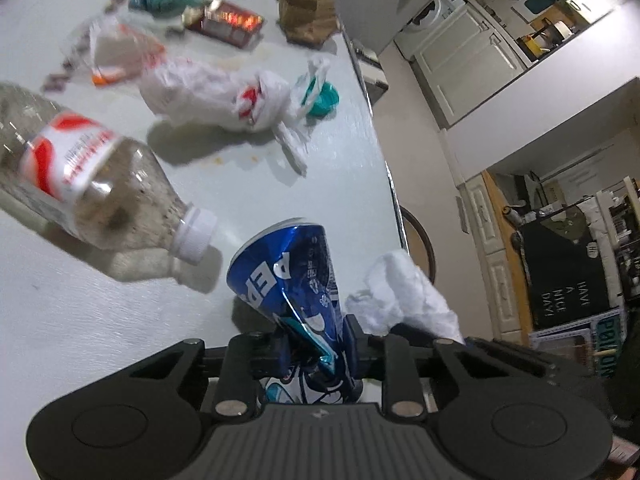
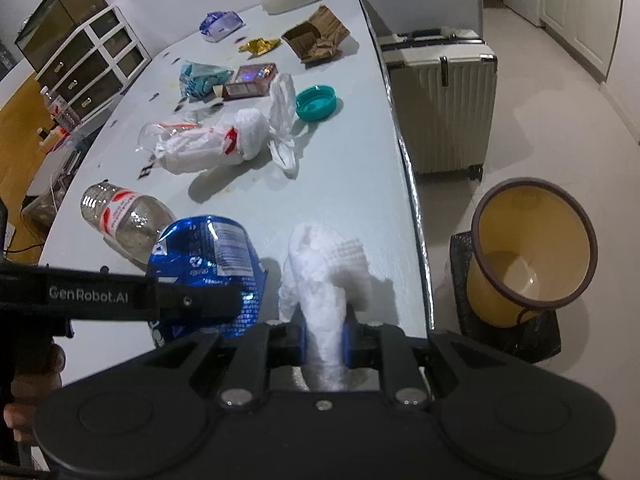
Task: Collect trash
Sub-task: 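Carry the Pepsi can and tissue in both tools over the trash bin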
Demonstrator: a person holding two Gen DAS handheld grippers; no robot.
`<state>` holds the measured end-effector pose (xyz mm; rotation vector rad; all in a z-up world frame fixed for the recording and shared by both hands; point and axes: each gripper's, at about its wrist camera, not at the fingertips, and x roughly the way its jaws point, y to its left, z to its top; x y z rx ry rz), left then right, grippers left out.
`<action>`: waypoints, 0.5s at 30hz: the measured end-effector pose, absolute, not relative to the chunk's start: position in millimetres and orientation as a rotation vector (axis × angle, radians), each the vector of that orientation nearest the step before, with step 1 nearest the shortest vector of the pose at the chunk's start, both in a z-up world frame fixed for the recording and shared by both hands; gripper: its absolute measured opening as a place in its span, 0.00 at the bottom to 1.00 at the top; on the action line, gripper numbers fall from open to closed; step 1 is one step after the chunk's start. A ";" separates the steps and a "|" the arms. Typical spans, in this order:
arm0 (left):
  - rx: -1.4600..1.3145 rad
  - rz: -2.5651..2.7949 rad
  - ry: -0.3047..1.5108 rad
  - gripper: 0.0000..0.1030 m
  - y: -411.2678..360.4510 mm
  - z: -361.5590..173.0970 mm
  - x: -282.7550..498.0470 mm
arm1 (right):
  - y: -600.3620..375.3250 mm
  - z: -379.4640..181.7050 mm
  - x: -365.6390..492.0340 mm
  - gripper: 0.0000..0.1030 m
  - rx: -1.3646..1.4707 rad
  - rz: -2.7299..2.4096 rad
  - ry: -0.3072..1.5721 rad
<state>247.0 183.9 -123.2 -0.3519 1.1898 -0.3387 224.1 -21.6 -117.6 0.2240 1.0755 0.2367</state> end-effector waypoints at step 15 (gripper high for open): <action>-0.157 -0.191 0.965 0.25 189.5 -47.3 184.3 | -21.6 -46.7 189.3 0.16 0.134 0.272 0.883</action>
